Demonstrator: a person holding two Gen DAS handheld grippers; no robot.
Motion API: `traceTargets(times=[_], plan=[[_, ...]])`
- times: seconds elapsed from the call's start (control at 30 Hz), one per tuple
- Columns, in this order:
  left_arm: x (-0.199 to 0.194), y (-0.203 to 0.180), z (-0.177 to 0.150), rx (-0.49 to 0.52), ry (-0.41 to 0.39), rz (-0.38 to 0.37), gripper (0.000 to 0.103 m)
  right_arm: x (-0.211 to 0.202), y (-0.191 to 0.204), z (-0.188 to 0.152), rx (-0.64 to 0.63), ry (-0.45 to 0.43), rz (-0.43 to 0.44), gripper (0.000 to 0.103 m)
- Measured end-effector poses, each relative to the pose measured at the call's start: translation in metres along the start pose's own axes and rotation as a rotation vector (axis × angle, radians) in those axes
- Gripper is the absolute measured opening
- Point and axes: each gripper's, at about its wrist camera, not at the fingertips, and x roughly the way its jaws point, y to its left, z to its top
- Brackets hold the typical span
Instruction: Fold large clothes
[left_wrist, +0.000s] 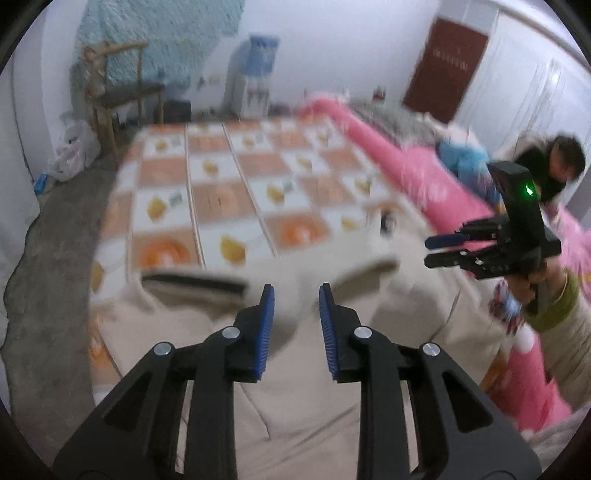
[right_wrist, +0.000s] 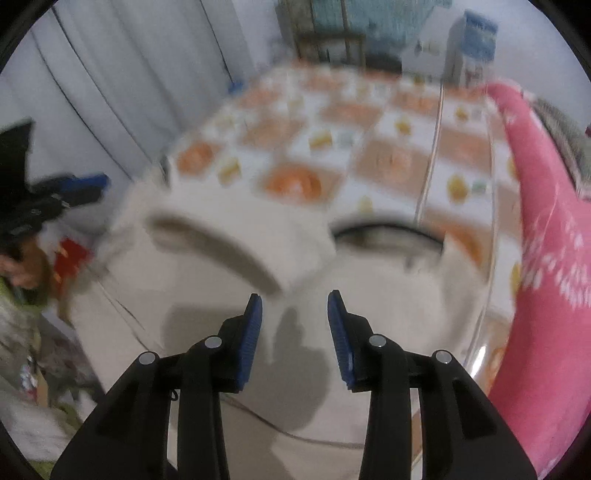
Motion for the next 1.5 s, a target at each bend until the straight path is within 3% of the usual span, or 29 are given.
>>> traceTargets(times=[0.13,0.2,0.27,0.4,0.5,0.63,0.77,0.9,1.1,1.27,1.33,1.4,1.5], plan=[[0.033,0.001,0.025,-0.047,-0.007,0.015,0.024,0.001,0.012,0.037,0.033,-0.09,0.078,0.037],[0.06,0.0,0.029,-0.047,0.023,0.055,0.024,0.032,0.021,0.054,0.059,-0.074,0.099,0.036],[0.096,-0.003,0.022,-0.031,0.092,0.1,0.024,0.061,0.031,0.058,0.04,-0.051,0.05,0.035],[0.135,-0.002,-0.012,0.016,0.228,0.177,0.026,0.119,0.036,0.036,-0.01,0.054,-0.013,0.034],[0.127,0.001,-0.024,0.078,0.185,0.176,0.026,0.12,0.035,0.02,-0.052,0.03,-0.013,0.033],[0.105,0.003,-0.019,0.074,0.134,0.165,0.026,0.103,0.03,0.019,-0.02,0.034,-0.022,0.033],[0.114,0.006,-0.031,0.093,0.197,0.222,0.027,0.107,0.022,0.001,-0.039,0.056,-0.078,0.029],[0.108,0.007,-0.038,0.099,0.197,0.239,0.027,0.099,0.016,-0.01,-0.008,0.037,-0.07,0.029],[0.078,0.011,-0.039,0.047,0.158,0.241,0.028,0.077,0.019,-0.022,0.042,0.067,-0.146,0.029],[0.046,-0.006,-0.043,0.018,0.118,0.256,0.042,0.042,0.021,-0.038,0.12,0.023,-0.138,0.032],[0.034,-0.019,-0.048,0.021,0.103,0.269,0.057,0.027,0.026,-0.046,0.131,-0.006,-0.136,0.039],[0.023,-0.032,-0.056,0.017,0.089,0.279,0.066,0.01,0.033,-0.059,0.148,-0.046,-0.141,0.054],[0.012,-0.05,-0.074,-0.01,0.066,0.304,0.083,-0.003,0.042,-0.078,0.167,-0.076,-0.154,0.066]])
